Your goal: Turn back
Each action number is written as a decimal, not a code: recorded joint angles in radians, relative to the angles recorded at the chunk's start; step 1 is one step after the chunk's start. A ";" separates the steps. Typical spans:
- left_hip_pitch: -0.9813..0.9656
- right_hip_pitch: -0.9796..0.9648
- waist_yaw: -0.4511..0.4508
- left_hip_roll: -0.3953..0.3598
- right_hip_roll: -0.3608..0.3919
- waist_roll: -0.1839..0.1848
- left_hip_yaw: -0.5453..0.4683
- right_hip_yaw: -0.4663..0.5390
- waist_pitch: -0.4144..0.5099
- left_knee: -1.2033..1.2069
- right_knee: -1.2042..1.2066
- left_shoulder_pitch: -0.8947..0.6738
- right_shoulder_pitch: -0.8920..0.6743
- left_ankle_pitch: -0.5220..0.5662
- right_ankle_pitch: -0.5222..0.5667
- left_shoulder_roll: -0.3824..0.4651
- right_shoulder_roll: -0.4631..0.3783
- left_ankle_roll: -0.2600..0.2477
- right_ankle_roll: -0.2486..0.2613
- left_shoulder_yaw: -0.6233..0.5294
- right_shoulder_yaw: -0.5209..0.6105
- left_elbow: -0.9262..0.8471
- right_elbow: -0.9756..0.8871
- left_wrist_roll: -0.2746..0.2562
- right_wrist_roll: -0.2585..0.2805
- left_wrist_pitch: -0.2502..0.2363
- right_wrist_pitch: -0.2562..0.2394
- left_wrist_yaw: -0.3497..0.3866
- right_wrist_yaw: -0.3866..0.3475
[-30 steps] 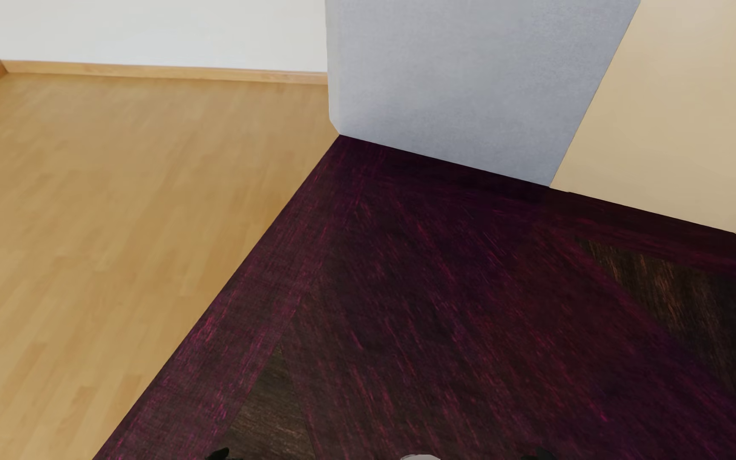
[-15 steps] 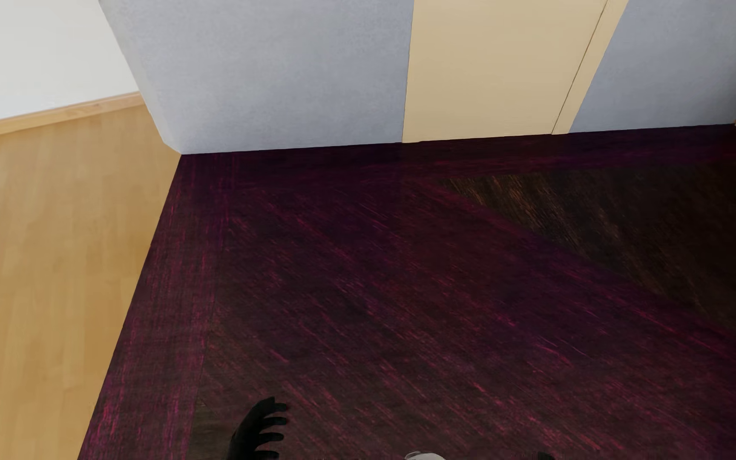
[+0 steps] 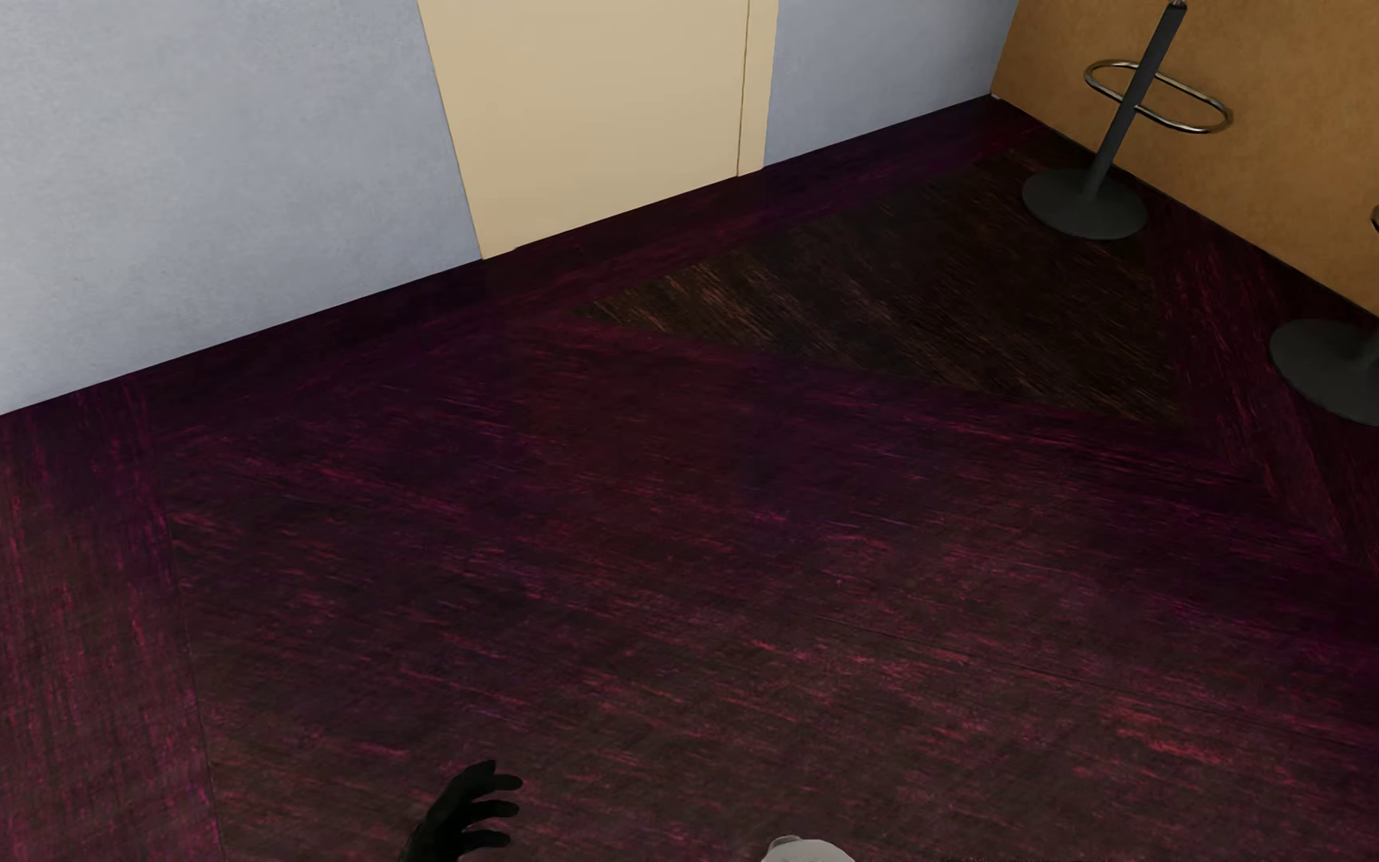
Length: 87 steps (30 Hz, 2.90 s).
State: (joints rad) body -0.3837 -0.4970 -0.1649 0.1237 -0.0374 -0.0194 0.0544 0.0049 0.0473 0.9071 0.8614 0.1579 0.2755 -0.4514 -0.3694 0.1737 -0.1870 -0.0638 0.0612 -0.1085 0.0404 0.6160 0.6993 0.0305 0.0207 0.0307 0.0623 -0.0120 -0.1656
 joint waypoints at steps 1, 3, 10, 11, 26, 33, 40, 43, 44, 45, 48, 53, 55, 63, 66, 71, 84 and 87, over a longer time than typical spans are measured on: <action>-0.039 -0.001 0.014 0.002 0.025 0.003 -0.020 0.015 -0.001 0.072 -0.017 0.012 -0.015 0.042 0.017 -0.017 -0.014 0.053 -0.055 -0.009 -0.009 -0.007 0.002 0.011 -0.011 -0.025 -0.003 -0.014 0.017; -0.015 0.001 -0.030 -0.042 0.073 0.035 -0.092 0.063 -0.034 -0.058 -0.104 0.067 -0.027 -0.033 0.077 0.018 -0.029 0.245 -0.034 0.017 0.007 0.063 -0.041 -0.017 -0.017 -0.063 -0.038 -0.052 0.020; -0.048 -0.043 0.012 0.007 0.000 0.001 0.004 0.012 0.001 0.184 -0.045 -0.013 -0.066 0.073 0.097 -0.018 -0.016 0.069 -0.029 -0.028 0.005 -0.018 -0.008 -0.057 -0.028 -0.024 0.005 0.017 0.021; -0.091 -0.036 0.026 -0.025 0.025 0.017 -0.057 0.039 -0.004 0.228 -0.079 0.043 -0.055 0.141 0.121 -0.010 -0.021 0.142 -0.006 -0.027 0.002 -0.005 -0.010 -0.057 -0.034 -0.022 -0.033 0.009 0.010; 0.022 -0.051 -0.041 0.020 0.062 0.052 -0.022 0.059 -0.002 -0.061 -0.062 0.011 -0.011 -0.049 0.095 -0.022 -0.001 -0.035 -0.028 0.016 0.024 -0.001 -0.024 -0.071 0.014 -0.016 0.008 -0.012 0.012; -0.083 -0.048 0.020 0.025 0.032 -0.023 -0.038 0.013 0.020 0.209 -0.059 -0.015 -0.033 0.108 0.099 -0.014 -0.035 0.091 -0.034 -0.040 -0.006 -0.027 0.010 -0.030 0.020 -0.055 -0.023 -0.006 0.021; 0.024 -0.048 -0.089 0.014 -0.020 -0.008 0.004 0.002 -0.046 -0.151 -0.028 -0.005 0.010 0.040 0.005 0.037 0.028 -0.031 0.026 0.049 -0.004 0.016 -0.077 -0.047 0.050 0.034 -0.028 -0.017 0.020; 0.021 0.048 0.109 -0.017 -0.034 -0.012 -0.085 -0.014 -0.014 -0.114 -0.124 -0.105 -0.017 0.072 0.078 -0.007 -0.050 -0.012 -0.013 0.027 -0.071 -0.033 -0.071 -0.077 0.034 -0.004 -0.013 0.044 0.132; 0.016 0.051 0.149 -0.021 -0.031 -0.001 -0.099 -0.016 -0.009 -0.121 -0.143 -0.052 -0.084 0.074 0.091 0.012 -0.044 0.053 -0.013 0.036 -0.055 -0.029 -0.100 -0.105 0.047 -0.015 -0.027 0.052 0.143; 0.031 0.043 0.193 -0.026 -0.027 0.012 -0.111 -0.012 -0.017 -0.173 -0.155 -0.011 -0.137 0.045 0.102 0.020 -0.017 0.062 -0.013 0.053 -0.025 0.029 -0.103 -0.125 0.061 -0.012 -0.073 0.057 0.146; 0.032 0.036 0.246 -0.027 -0.027 0.052 -0.106 0.005 -0.012 -0.206 -0.176 0.077 -0.170 0.073 0.119 -0.019 0.020 -0.043 -0.001 0.077 0.022 0.029 -0.094 -0.115 0.053 0.095 -0.158 0.062 0.148; 0.044 0.041 0.210 -0.036 -0.033 0.035 -0.092 0.021 0.022 -0.214 -0.180 0.022 -0.121 0.084 0.131 -0.017 -0.009 -0.037 0.005 0.039 -0.014 0.001 -0.091 0.016 -0.040 0.069 -0.006 0.013 0.173; 0.039 0.043 0.206 -0.032 -0.028 0.031 -0.091 0.021 0.008 -0.219 -0.202 0.030 -0.121 0.090 0.146 -0.018 -0.009 -0.035 0.007 0.050 -0.004 0.016 -0.106 -0.001 -0.046 0.032 -0.009 -0.004 0.173; 0.032 0.035 0.177 -0.028 -0.019 0.004 -0.084 0.035 -0.033 -0.185 -0.177 0.036 -0.124 0.070 0.135 -0.016 -0.013 -0.033 0.010 0.064 -0.003 0.027 -0.109 -0.024 -0.001 0.061 -0.054 0.025 0.177; 0.042 0.042 0.179 -0.031 -0.022 0.013 -0.078 0.041 -0.028 -0.199 -0.187 0.021 -0.108 0.073 0.138 -0.019 0.013 -0.029 0.014 0.057 0.001 0.019 -0.109 -0.043 -0.014 0.034 -0.019 0.014 0.176; 0.031 0.038 0.219 -0.047 -0.039 0.032 -0.085 0.034 -0.004 -0.212 -0.199 0.054 -0.159 0.080 0.138 -0.022 0.006 -0.021 0.021 0.052 -0.006 0.034 -0.105 -0.021 -0.013 0.045 -0.055 0.037 0.182; 0.044 0.056 0.220 -0.048 -0.037 0.021 -0.085 0.040 0.003 -0.199 -0.197 0.021 -0.129 0.073 0.135 -0.030 0.008 -0.016 0.026 0.049 0.014 0.025 -0.102 -0.025 0.024 0.055 -0.040 0.057 0.129; 0.031 0.052 0.217 -0.049 -0.037 0.019 -0.086 0.038 -0.025 -0.209 -0.223 0.050 -0.119 0.087 0.156 0.004 -0.008 -0.013 0.028 0.064 -0.007 0.008 -0.105 -0.022 0.004 0.057 -0.073 0.008 0.143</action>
State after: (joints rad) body -0.3530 -0.4452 0.0522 0.0743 -0.0748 -0.0001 -0.0315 0.0434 0.0222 0.6979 0.6385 0.2076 0.1570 -0.3647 -0.2137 0.1778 -0.1947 -0.0768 0.0897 -0.0449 0.0336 0.6241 0.5948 0.0081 0.0243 0.0880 -0.0107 -0.0041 -0.0224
